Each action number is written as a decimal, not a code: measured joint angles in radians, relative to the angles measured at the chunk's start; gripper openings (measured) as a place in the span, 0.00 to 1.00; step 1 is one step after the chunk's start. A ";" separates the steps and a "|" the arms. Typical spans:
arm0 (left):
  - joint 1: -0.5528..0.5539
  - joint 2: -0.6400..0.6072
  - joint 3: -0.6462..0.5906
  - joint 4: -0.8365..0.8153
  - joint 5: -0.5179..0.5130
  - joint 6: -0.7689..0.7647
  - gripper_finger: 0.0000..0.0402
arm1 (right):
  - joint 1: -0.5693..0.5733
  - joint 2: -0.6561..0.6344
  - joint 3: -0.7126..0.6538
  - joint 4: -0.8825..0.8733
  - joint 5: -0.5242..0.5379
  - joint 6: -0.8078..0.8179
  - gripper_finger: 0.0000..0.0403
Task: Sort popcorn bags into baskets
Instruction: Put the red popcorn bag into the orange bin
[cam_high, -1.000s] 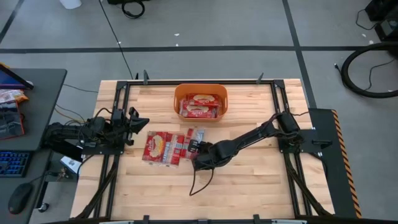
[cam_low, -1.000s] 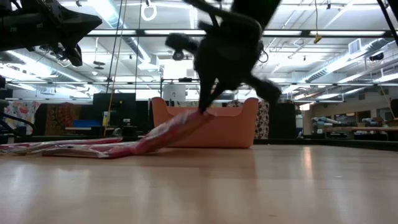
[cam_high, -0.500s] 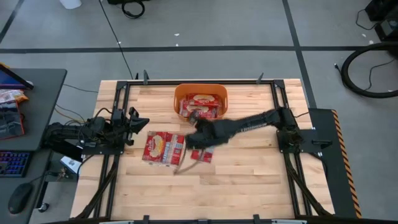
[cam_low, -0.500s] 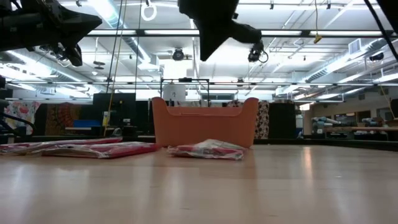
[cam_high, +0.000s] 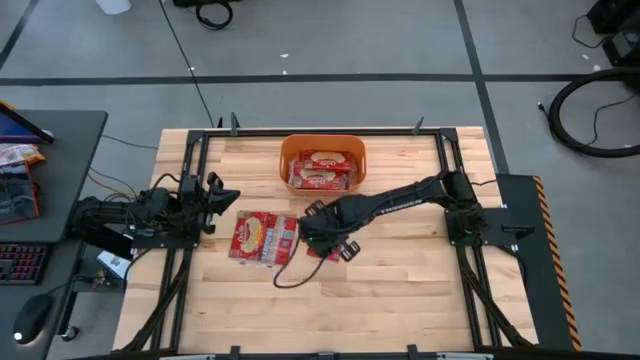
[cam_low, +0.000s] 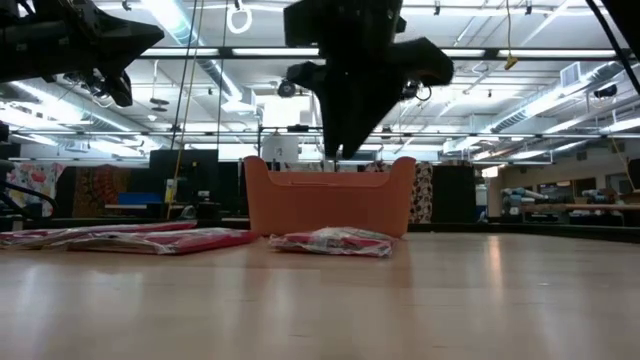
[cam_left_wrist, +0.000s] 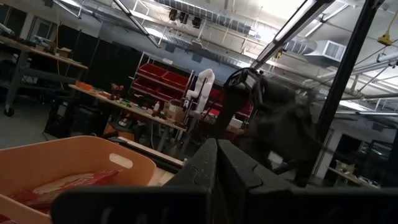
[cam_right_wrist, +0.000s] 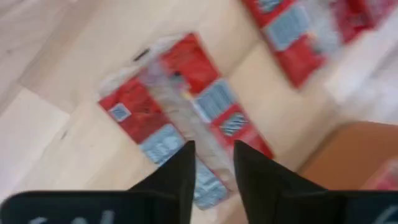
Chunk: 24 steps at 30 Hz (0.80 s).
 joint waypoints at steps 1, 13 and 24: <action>0.000 0.000 0.000 0.000 0.000 0.000 0.04 | 0.005 0.001 -0.016 0.013 0.009 0.001 0.31; 0.000 0.000 0.000 0.002 0.000 0.002 0.04 | -0.003 0.024 -0.034 0.175 -0.052 -0.004 0.47; 0.000 0.000 0.000 0.000 0.000 -0.004 0.04 | -0.024 0.163 -0.013 0.055 -0.056 -0.180 0.43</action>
